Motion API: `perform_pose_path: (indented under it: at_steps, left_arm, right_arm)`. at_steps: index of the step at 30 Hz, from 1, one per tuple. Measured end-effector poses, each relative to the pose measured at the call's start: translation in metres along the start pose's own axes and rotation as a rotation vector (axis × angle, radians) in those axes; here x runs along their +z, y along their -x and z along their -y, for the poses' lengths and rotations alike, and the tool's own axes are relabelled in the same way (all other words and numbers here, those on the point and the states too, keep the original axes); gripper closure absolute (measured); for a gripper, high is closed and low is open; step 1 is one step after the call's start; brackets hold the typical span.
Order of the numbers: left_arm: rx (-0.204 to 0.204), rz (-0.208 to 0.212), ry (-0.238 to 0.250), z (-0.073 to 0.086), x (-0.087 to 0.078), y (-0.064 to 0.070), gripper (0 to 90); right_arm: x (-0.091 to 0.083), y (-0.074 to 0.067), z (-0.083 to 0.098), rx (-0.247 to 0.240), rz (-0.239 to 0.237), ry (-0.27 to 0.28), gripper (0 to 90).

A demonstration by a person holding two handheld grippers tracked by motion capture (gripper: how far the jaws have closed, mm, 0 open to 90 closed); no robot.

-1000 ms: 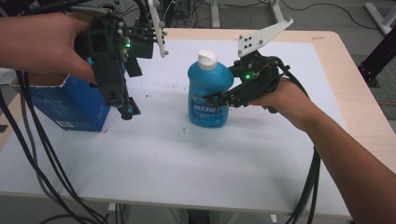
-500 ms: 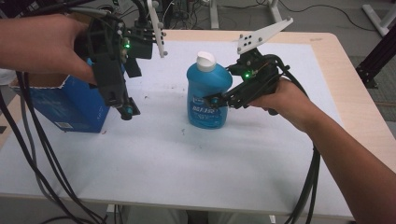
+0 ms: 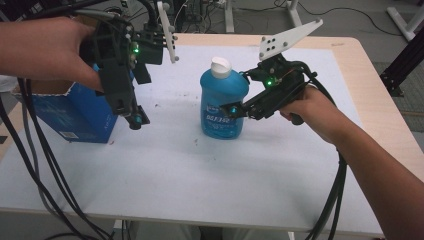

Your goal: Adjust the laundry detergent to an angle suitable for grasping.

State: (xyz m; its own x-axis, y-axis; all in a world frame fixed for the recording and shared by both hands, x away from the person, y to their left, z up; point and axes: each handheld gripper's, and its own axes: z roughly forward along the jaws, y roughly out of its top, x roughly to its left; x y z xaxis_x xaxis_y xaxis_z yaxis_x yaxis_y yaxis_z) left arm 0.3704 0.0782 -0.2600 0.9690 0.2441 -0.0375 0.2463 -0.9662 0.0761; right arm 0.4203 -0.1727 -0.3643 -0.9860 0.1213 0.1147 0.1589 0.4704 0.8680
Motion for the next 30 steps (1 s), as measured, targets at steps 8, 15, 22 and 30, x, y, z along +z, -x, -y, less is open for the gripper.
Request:
perform_pose_path:
  at_steps: [8, 15, 22, 30]
  left_arm:
    - [0.003, -0.003, 0.002, 0.000, 0.000, 0.000, 7.0]
    - [0.004, -0.005, 0.011, -0.001, -0.001, -0.002, 7.0]
    - [0.003, -0.006, 0.017, -0.003, 0.000, -0.005, 7.0]
    - [0.000, -0.007, 0.023, -0.006, 0.002, -0.007, 7.0]
  right_arm:
    - [-0.020, -0.001, -0.002, -0.018, 0.072, -0.041, 0.6]
    - [-0.063, -0.002, -0.012, 0.015, 0.102, -0.103, 0.8]
    - [-0.106, 0.002, -0.007, 0.097, 0.209, -0.288, 0.8]
    - [-0.132, 0.014, 0.003, 0.172, 0.285, -0.405, 2.0]
